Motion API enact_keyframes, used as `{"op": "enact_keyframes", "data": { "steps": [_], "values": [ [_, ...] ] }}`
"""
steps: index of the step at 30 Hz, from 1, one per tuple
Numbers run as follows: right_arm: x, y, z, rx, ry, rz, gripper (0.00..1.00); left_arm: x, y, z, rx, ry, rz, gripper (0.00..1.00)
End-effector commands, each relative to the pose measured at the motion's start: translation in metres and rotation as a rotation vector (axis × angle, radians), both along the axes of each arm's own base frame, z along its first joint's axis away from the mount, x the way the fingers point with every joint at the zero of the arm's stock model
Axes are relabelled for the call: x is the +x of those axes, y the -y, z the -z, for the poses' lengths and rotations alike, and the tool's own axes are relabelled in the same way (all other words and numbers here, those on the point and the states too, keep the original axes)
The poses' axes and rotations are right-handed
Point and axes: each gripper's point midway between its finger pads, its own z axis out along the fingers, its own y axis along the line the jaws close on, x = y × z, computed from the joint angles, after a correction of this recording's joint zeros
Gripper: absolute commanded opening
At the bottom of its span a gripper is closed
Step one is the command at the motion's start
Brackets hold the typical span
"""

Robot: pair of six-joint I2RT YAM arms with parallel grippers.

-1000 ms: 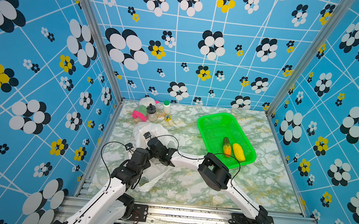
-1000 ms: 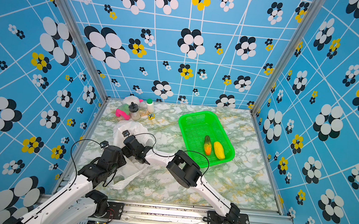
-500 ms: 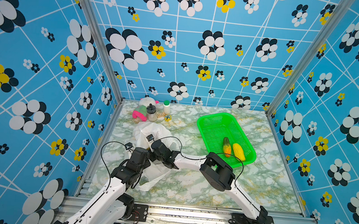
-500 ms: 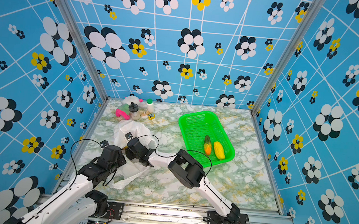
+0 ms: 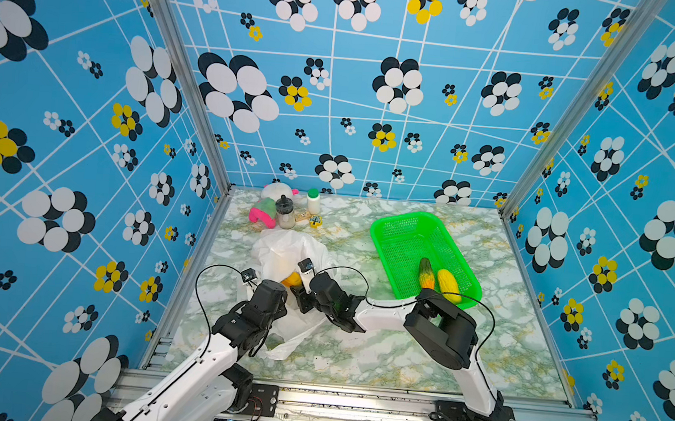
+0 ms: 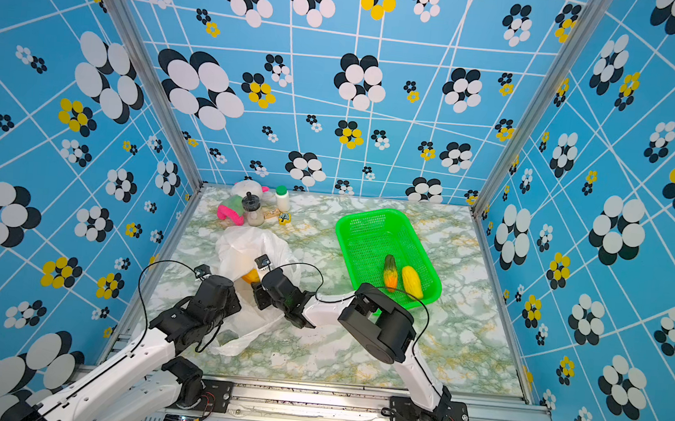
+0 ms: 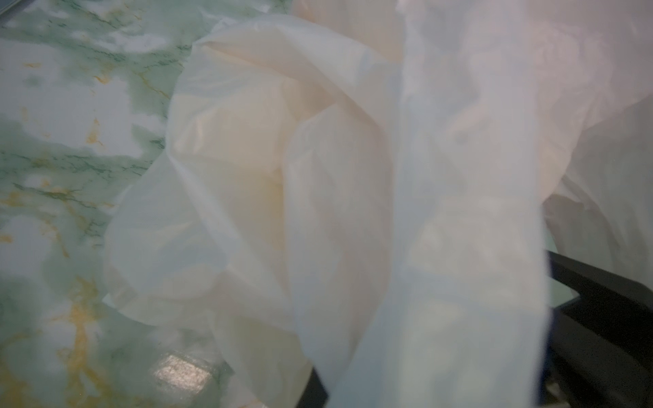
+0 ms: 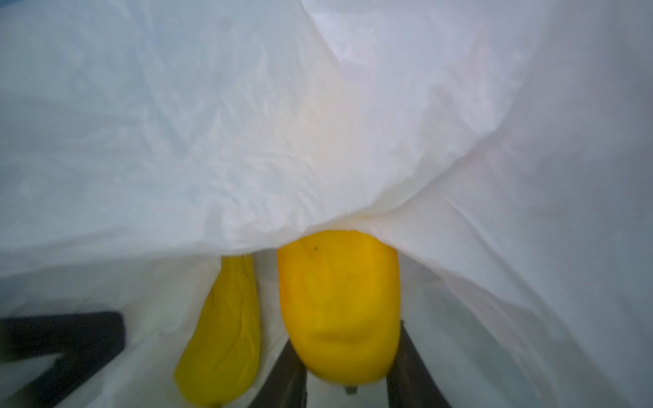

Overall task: Untie the knot of the plastic bag and take out the fruit
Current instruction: Pick up the fruit from the plastic bag, then place the fruit in the basket.

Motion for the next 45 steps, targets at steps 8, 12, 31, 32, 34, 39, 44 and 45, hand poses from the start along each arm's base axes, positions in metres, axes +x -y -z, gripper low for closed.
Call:
{"op": "enact_keyframes", "data": {
  "steps": [8,12,31,32,34,39,44,45],
  "values": [
    [-0.035,0.048,-0.025,0.036,-0.033,-0.007,0.07,0.02,0.011,-0.021,0.011,0.05,0.015,0.0],
    [-0.058,0.076,-0.032,0.022,-0.015,0.005,0.07,0.033,0.036,-0.03,-0.006,0.089,0.079,0.0],
    [-0.019,0.289,-0.123,0.081,0.146,0.664,0.06,0.012,0.075,-0.028,0.042,0.169,0.279,0.0],
    [-0.012,0.303,-0.121,0.064,0.135,0.716,0.07,0.011,0.075,-0.029,0.042,0.171,0.289,0.0],
    [0.005,0.336,-0.113,0.035,0.08,0.851,0.06,0.008,0.076,-0.028,0.049,0.168,0.312,0.0],
    [0.04,0.374,-0.069,-0.058,-0.123,0.981,0.07,0.004,0.079,-0.026,0.047,0.162,0.353,0.0],
    [0.066,0.37,-0.024,-0.084,-0.307,0.938,0.05,0.005,0.08,-0.024,0.047,0.158,0.352,0.0],
    [0.07,0.366,-0.018,-0.097,-0.322,0.926,0.06,0.006,0.081,-0.024,0.047,0.156,0.353,0.0]
  ]
}}
